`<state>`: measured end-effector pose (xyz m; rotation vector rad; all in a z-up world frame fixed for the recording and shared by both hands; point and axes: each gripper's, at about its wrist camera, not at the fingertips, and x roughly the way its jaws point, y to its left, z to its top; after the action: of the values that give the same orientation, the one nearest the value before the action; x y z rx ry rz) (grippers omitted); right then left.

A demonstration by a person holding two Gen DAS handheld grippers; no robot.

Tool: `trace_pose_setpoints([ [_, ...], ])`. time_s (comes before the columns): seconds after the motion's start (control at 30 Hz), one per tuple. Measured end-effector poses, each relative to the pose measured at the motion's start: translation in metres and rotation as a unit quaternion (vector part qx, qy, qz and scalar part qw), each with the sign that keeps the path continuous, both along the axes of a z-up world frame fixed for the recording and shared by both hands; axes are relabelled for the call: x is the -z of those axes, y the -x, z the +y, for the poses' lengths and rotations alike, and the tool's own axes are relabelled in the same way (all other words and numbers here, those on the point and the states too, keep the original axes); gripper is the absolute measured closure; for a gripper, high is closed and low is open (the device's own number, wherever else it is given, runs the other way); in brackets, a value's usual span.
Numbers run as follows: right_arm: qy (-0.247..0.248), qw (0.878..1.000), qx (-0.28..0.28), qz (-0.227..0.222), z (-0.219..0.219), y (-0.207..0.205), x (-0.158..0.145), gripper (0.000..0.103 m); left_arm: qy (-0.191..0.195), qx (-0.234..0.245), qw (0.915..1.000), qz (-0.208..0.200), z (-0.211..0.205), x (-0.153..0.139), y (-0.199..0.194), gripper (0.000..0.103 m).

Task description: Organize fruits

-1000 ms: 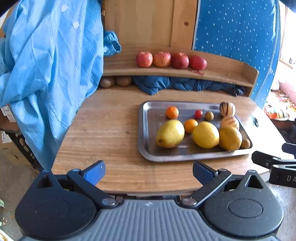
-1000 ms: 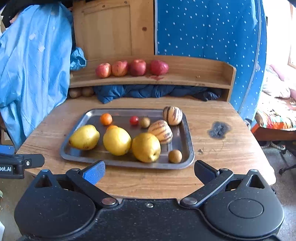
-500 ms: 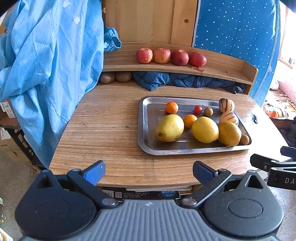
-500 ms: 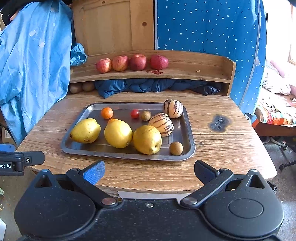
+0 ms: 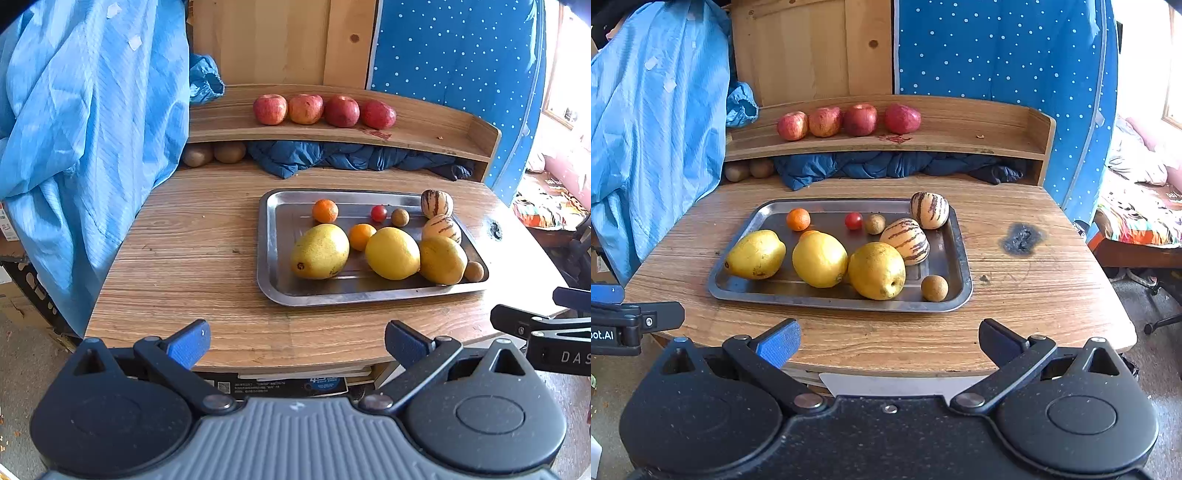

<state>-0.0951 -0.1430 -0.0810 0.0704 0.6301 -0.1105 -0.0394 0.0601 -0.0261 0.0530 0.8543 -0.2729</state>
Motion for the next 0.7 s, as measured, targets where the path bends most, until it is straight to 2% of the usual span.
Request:
trace_pose_setpoints([
  [0.7,0.000,1.000,-0.005,0.003,0.0037,0.0003,0.0006,0.001,0.002,-0.006,1.0000,0.003,0.0026,0.0008,0.0041,0.001],
])
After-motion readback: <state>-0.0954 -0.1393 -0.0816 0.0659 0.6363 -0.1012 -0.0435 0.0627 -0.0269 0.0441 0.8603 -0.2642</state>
